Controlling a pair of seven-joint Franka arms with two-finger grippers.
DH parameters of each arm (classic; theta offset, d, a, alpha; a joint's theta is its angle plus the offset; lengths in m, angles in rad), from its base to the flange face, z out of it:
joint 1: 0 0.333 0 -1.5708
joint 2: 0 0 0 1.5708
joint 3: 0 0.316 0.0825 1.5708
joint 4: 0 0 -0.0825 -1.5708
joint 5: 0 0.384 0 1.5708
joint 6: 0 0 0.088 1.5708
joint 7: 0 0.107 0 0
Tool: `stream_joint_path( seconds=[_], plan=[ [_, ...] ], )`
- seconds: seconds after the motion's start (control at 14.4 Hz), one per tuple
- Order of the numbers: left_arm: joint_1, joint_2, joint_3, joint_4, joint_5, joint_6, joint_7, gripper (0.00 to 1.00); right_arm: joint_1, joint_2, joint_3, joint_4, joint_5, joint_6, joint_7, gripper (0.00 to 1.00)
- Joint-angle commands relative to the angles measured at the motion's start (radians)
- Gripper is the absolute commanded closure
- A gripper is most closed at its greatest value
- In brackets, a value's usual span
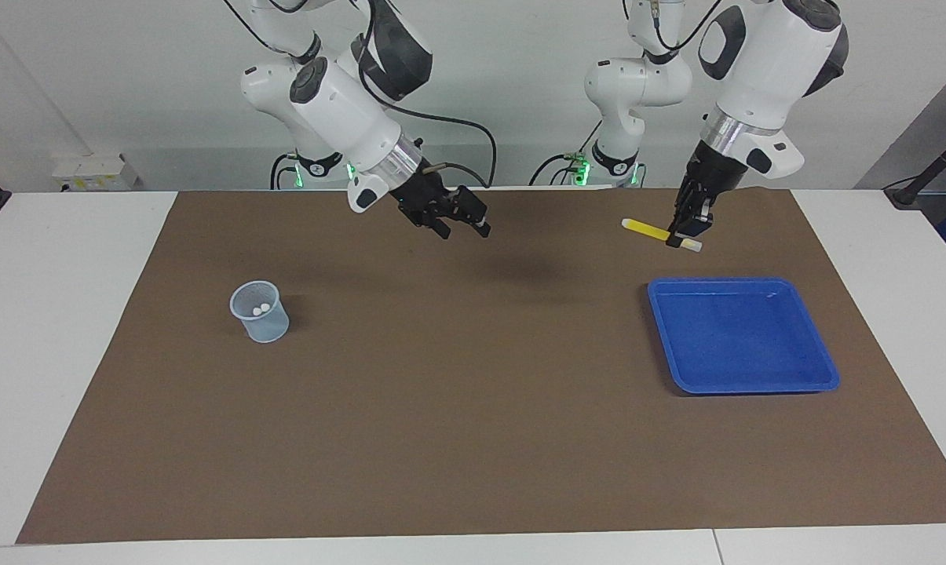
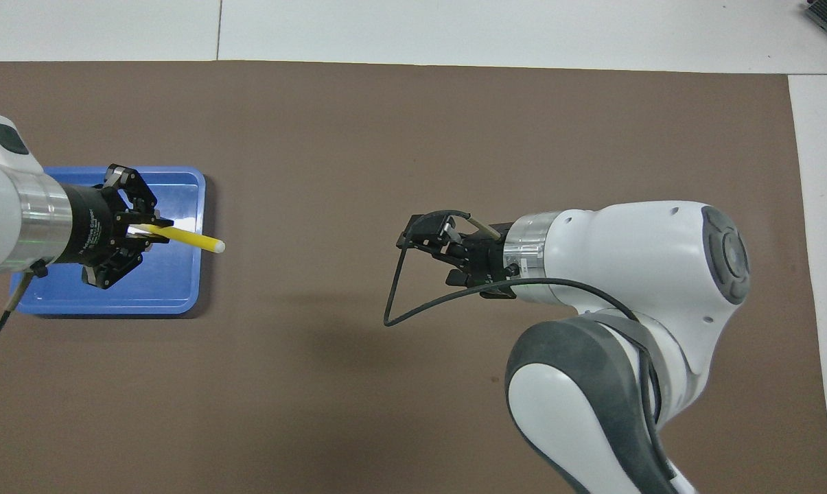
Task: Transfer and insert pens with both arms
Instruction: 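Lift the yellow pen with the left gripper while the right gripper approaches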
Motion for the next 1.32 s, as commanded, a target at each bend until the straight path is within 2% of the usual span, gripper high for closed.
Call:
stream_joint_path(
  seconds=[0.0,0.14,0.35,0.62,0.9,1.25],
  plan=[
    [-0.004,-0.018,-0.034,0.008,-0.009,-0.037,-0.074,1.0,0.05,0.02,0.019,0.012,0.037,0.133,0.057,0.0],
    [-0.004,-0.022,-0.059,0.007,-0.01,-0.037,-0.109,1.0,0.102,0.052,0.021,0.05,0.086,0.233,0.117,0.0],
    [-0.017,-0.029,-0.068,0.007,-0.01,-0.054,-0.129,1.0,0.153,0.086,0.021,0.098,0.091,0.305,0.17,0.0],
    [-0.017,-0.037,-0.08,0.005,-0.012,-0.071,-0.142,1.0,0.217,0.094,0.021,0.106,0.093,0.33,0.22,0.0],
    [-0.024,-0.046,-0.08,0.004,-0.012,-0.082,-0.158,1.0,0.293,0.134,0.021,0.133,0.091,0.433,0.291,0.0],
    [-0.024,-0.051,-0.082,0.004,-0.013,-0.088,-0.158,1.0,0.293,0.147,0.021,0.138,0.091,0.44,0.286,0.0]
  ],
)
